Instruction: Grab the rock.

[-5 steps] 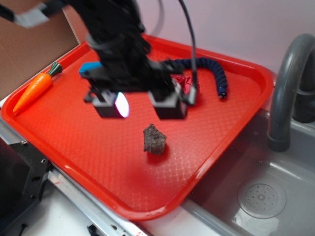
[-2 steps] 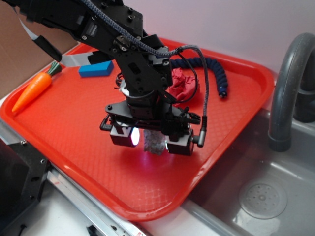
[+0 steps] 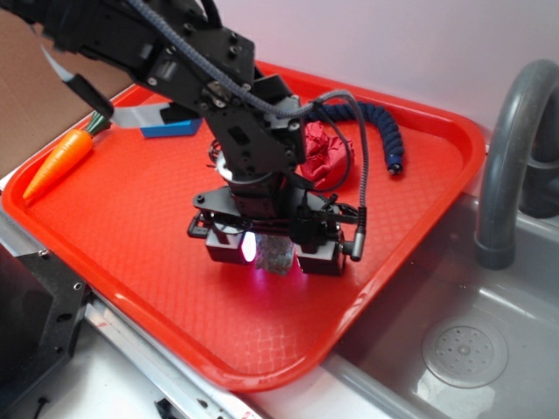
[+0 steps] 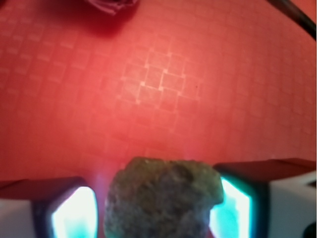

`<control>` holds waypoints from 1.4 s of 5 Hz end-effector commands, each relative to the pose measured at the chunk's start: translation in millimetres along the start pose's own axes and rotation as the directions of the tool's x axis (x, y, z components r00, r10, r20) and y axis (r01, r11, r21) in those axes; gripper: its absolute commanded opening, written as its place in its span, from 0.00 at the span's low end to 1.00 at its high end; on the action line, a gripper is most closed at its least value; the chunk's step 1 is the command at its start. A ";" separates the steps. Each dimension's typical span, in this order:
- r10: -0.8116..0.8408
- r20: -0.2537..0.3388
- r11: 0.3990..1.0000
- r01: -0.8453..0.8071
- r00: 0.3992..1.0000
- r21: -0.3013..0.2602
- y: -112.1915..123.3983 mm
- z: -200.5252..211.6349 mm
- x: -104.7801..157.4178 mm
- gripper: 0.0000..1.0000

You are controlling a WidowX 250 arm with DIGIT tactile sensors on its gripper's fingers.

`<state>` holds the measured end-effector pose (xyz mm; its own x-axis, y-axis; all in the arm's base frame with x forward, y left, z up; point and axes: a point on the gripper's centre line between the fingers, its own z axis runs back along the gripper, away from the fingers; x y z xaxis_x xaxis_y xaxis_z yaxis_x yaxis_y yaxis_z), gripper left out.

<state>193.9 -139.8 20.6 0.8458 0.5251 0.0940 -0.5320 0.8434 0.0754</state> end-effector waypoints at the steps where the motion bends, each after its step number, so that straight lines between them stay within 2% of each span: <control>1: -0.012 0.068 1.000 0.011 0.998 0.023 5.6 15.6 1.3 0.00; 2: -0.045 0.133 0.999 0.049 0.990 -0.024 13.4 64.4 10.4 0.00; 3: -0.201 0.072 0.974 0.207 0.977 -0.093 21.3 110.5 16.5 0.00; 4: -0.403 0.046 0.896 0.404 0.914 -0.184 41.2 158.8 17.1 0.00; 6: -0.385 0.125 0.894 0.403 0.915 -0.198 90.1 219.3 12.9 0.00; 7: -0.273 0.147 0.922 0.302 0.951 -0.242 101.6 222.6 12.2 0.00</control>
<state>137.7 -76.9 248.2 0.9512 0.2376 0.1970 -0.2154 0.9682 -0.1276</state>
